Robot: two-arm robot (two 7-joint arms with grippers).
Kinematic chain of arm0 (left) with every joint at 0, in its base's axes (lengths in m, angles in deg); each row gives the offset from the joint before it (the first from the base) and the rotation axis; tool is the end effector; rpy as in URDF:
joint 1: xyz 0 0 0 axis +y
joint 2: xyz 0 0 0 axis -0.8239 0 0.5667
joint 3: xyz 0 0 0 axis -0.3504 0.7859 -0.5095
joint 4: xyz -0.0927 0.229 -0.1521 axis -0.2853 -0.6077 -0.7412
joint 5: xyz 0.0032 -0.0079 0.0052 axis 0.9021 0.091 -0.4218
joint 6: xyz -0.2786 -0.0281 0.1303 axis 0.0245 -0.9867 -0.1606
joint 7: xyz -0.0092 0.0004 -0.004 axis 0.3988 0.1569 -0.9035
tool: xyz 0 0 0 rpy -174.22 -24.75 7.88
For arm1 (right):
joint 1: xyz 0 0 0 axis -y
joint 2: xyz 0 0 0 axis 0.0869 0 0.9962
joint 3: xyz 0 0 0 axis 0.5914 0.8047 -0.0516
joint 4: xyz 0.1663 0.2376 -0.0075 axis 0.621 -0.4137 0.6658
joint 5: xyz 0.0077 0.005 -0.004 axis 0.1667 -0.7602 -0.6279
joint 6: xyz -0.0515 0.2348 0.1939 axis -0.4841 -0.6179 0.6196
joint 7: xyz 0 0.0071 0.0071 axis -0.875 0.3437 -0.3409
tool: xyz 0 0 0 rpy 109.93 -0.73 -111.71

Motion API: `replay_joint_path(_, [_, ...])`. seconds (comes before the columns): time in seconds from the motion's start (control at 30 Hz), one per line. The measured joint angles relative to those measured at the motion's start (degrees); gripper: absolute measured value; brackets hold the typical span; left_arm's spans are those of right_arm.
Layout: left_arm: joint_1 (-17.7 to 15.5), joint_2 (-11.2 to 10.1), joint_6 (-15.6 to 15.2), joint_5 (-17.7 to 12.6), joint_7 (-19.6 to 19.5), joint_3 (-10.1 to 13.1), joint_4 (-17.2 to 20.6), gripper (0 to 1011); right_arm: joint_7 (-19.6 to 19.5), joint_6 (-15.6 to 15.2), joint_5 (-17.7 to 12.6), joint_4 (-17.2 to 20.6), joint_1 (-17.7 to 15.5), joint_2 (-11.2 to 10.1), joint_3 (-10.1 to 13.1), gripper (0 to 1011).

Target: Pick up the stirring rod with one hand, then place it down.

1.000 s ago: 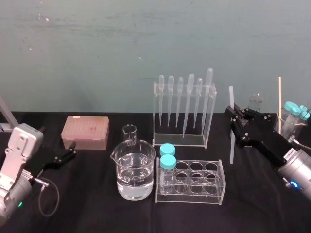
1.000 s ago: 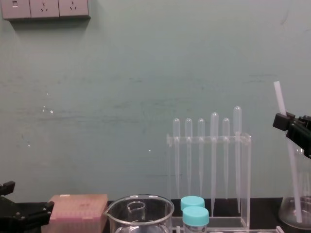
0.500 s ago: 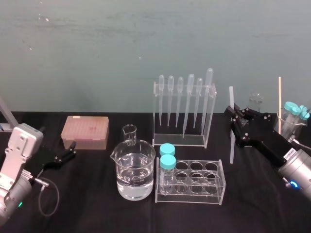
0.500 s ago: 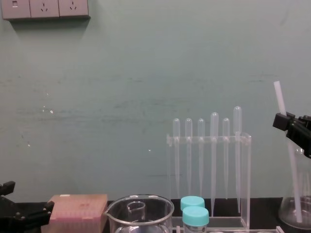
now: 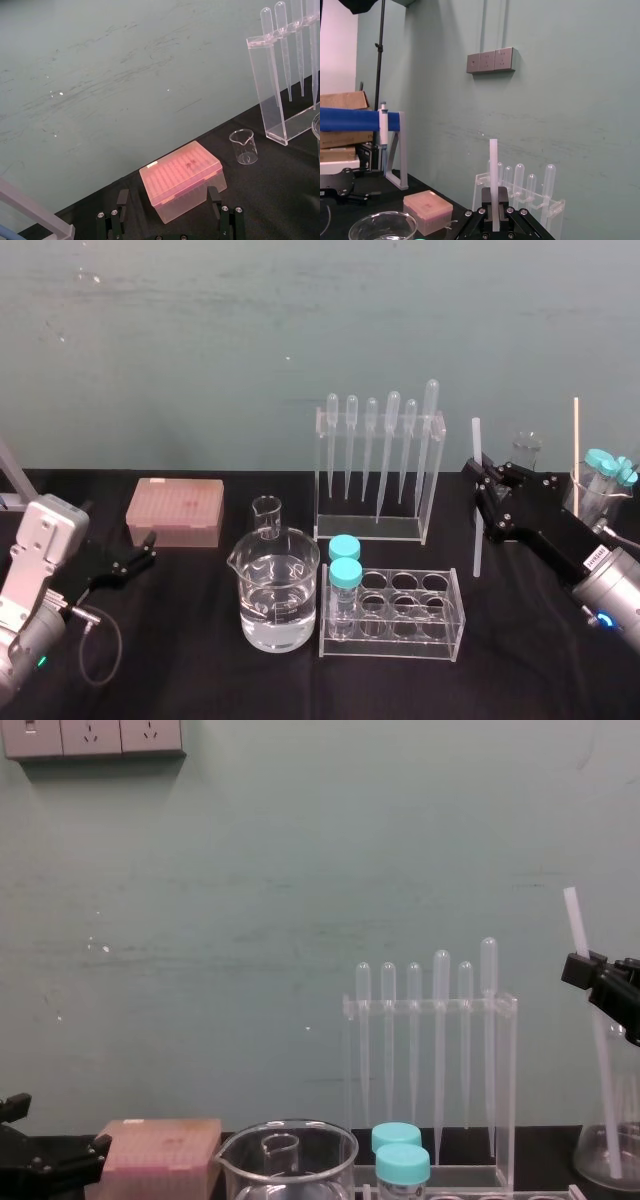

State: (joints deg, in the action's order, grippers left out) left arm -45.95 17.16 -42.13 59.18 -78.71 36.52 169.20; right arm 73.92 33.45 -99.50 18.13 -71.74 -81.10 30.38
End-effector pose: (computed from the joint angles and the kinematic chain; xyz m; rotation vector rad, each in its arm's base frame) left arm 0.3581 0.0826 -0.3023 0.3044 -0.2851 1.2478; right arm 0.3833 -0.0899 -0.2728 0.2031 -0.2741 -0.8362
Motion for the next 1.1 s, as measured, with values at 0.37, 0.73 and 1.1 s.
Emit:
replay_joint_path(0.37, [0.0, 0.0, 0.0, 0.0, 0.0, 0.0, 0.0, 1000, 0.0, 0.0, 0.0, 0.0, 0.0, 0.0, 0.0, 68])
replay_joint_path(0.73, [0.0, 0.0, 0.0, 0.0, 0.0, 0.0, 0.0, 1000, 0.0, 0.0, 0.0, 0.0, 0.0, 0.0, 0.0, 68])
replay_joint_path(1.1, [0.0, 0.0, 0.0, 0.0, 0.0, 0.0, 0.0, 1000, 0.0, 0.0, 0.0, 0.0, 0.0, 0.0, 0.0, 68])
